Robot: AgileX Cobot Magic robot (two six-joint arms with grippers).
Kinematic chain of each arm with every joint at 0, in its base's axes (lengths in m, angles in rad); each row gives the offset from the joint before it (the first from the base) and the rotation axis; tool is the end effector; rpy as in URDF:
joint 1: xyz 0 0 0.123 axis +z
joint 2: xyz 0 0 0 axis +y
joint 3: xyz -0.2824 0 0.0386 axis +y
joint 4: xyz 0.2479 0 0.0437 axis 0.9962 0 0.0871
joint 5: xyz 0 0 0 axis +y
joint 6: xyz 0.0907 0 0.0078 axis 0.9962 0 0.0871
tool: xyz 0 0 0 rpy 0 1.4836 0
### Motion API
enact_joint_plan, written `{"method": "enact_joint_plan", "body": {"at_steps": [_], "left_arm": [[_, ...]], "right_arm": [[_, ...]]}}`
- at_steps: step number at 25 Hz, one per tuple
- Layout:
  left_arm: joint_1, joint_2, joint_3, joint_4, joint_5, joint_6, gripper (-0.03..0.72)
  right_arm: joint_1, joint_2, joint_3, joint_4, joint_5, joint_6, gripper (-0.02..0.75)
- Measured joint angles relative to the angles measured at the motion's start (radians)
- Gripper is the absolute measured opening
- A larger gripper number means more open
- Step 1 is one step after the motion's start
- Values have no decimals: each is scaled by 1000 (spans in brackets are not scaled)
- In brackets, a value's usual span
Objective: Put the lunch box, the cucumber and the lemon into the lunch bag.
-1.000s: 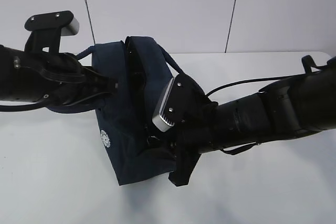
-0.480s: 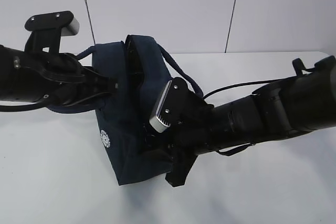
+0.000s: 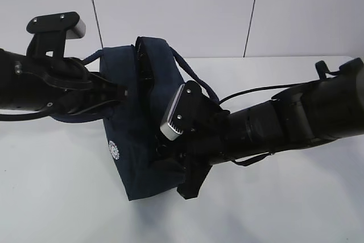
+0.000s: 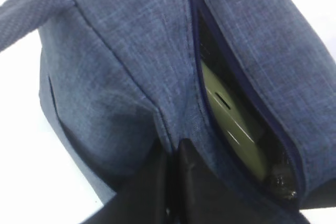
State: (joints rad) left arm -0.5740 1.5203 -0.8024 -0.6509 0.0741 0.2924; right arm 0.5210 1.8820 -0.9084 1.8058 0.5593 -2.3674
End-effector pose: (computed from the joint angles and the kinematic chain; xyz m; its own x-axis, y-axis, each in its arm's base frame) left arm 0.2579 -0.1717 0.2189 -0.7004 0.0370 -0.7128 0.3486 0.8891 -0.2965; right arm 0.2855 0.2181 0.1470 -0.1314 -0.5673 -0.8130 -0.9477 0.3126 -0.0649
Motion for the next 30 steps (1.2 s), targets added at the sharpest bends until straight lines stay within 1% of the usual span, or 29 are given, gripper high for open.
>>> {"method": "enact_joint_plan", "body": {"at_steps": [16,18,20,22,24,30], "left_arm": [[0,0,0,2,0,0,1],[0,0,0,2,0,0,1],[0,0,0,2,2,0,1],[0,0,0,2,2,0,1],[0,0,0,2,2,0,1],[0,0,0,2,2,0,1]], "right_arm": [[0,0,-2,0,0,2,208],[0,0,-2,0,0,2,180],[0,0,-2,0,0,2,120],[0,0,-5,0,-2,2,34],[0,0,-5,0,-4,2,-6],[0,0,-5,0,-6,4,-13]]}}
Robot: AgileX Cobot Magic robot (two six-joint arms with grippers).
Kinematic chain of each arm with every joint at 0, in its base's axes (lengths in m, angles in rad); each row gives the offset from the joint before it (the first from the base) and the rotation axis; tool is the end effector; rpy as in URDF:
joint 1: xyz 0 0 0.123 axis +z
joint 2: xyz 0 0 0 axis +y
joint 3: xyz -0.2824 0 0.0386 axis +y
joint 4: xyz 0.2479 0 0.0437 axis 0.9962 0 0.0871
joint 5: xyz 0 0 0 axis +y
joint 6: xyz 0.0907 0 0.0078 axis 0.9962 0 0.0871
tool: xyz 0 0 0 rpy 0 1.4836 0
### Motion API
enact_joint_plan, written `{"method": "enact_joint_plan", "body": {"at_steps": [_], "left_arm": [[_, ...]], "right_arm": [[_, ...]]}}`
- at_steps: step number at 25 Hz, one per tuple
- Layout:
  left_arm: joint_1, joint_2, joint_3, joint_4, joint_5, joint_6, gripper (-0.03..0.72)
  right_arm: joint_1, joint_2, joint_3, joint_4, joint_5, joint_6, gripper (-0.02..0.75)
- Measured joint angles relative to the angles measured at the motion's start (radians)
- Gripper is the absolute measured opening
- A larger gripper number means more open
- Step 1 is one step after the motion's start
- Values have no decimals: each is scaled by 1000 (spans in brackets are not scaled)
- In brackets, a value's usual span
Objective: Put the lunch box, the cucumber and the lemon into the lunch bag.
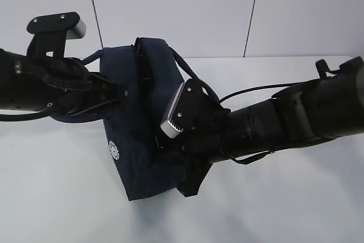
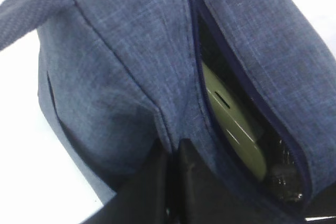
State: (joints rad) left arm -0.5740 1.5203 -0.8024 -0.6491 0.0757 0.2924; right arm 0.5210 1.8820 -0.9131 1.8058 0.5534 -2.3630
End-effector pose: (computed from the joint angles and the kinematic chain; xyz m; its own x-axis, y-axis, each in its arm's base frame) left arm 0.2578 -0.1718 0.2188 -0.7008 0.0393 -0.7123 0.3501 0.8889 -0.2954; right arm 0.2868 0.2184 0.1478 -0.1335 -0.5672 -0.8127 -0.9456 0.3184 -0.0669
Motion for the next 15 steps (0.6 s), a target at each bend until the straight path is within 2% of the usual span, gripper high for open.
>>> {"method": "enact_joint_plan", "body": {"at_steps": [7,15], "left_arm": [[0,0,0,0,0,0,1],[0,0,0,0,0,0,1]], "right_arm": [[0,0,0,0,0,12,-13],[0,-27,0,-13,-28,111,-13]]}}
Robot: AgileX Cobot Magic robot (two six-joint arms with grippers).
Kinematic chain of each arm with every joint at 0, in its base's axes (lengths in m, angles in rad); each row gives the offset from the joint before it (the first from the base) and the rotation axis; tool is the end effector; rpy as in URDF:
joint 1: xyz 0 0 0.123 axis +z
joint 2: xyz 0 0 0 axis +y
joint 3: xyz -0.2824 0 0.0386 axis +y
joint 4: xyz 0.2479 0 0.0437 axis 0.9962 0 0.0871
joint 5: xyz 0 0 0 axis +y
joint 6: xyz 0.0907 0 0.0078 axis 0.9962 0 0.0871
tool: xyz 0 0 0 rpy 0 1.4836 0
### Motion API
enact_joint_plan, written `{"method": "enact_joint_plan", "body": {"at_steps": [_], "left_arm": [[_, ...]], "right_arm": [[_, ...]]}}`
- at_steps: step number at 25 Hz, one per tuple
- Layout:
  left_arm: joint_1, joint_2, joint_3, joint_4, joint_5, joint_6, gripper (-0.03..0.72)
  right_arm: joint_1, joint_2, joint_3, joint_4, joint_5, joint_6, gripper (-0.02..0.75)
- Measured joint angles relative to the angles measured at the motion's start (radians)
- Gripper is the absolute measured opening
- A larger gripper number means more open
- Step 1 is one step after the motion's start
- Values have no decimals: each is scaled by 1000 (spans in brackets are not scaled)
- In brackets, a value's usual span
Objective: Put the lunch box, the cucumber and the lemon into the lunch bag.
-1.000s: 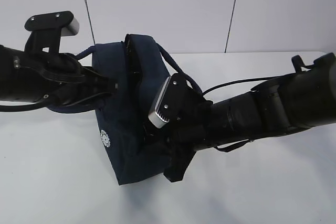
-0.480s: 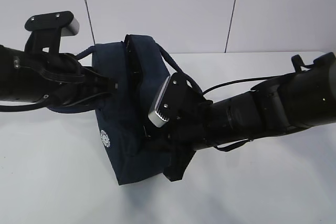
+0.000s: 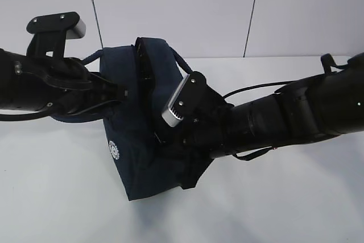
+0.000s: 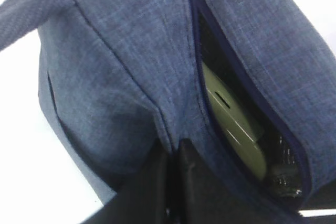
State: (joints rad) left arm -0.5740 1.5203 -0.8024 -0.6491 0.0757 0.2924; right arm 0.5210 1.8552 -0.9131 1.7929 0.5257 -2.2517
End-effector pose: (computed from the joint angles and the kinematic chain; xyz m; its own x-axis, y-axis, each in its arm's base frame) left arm 0.2578 -0.1718 0.2188 -0.7008 0.0393 -0.7123 0.3501 0.8889 -0.2954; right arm 0.2871 0.2163 0.1557 -0.2155 -0.5387 -0.8145 -0.9222 0.3865 -0.0116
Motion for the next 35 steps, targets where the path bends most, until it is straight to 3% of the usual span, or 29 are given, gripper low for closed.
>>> {"method": "enact_joint_plan", "body": {"at_steps": [24,35], "left_arm": [[0,0,0,0,0,0,1],[0,0,0,0,0,0,1]], "right_arm": [[0,-64,0,-385,-8,367,-13],[0,-108,0,-451,13,426,-13]]}}
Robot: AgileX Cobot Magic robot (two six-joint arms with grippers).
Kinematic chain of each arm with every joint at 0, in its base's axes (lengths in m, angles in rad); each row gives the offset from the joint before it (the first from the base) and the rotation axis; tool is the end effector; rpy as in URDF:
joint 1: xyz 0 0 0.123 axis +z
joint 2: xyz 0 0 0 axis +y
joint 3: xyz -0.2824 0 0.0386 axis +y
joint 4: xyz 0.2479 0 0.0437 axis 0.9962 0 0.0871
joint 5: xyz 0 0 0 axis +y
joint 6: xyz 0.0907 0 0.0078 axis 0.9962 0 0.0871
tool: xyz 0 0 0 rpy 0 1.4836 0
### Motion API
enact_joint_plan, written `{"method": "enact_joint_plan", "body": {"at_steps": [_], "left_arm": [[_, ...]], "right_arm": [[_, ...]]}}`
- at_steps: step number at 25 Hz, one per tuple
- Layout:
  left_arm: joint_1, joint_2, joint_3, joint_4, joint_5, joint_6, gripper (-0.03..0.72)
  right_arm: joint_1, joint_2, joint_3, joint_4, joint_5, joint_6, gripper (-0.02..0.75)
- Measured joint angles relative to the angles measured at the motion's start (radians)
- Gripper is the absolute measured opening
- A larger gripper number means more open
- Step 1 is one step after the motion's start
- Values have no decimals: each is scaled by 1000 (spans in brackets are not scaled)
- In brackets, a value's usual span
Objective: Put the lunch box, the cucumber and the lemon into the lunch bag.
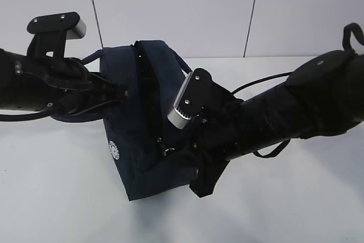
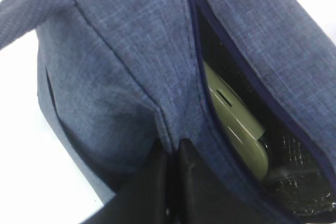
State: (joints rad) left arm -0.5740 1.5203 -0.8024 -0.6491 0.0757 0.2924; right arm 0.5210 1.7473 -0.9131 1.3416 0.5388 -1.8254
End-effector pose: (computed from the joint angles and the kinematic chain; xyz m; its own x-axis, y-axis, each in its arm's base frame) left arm 0.2578 -0.1718 0.2188 -0.7008 0.0393 -0.7123 0.3501 0.8889 -0.2954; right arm 0.2692 0.2071 0.1791 -0.2300 -0.6282 -0.7433 -0.9459 0.3239 0.0189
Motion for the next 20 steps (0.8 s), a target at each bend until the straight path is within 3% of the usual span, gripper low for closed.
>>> {"method": "enact_joint_plan", "body": {"at_steps": [20], "left_arm": [[0,0,0,0,0,0,1]], "right_arm": [[0,-45,0,-101,31,62,-13]]}}
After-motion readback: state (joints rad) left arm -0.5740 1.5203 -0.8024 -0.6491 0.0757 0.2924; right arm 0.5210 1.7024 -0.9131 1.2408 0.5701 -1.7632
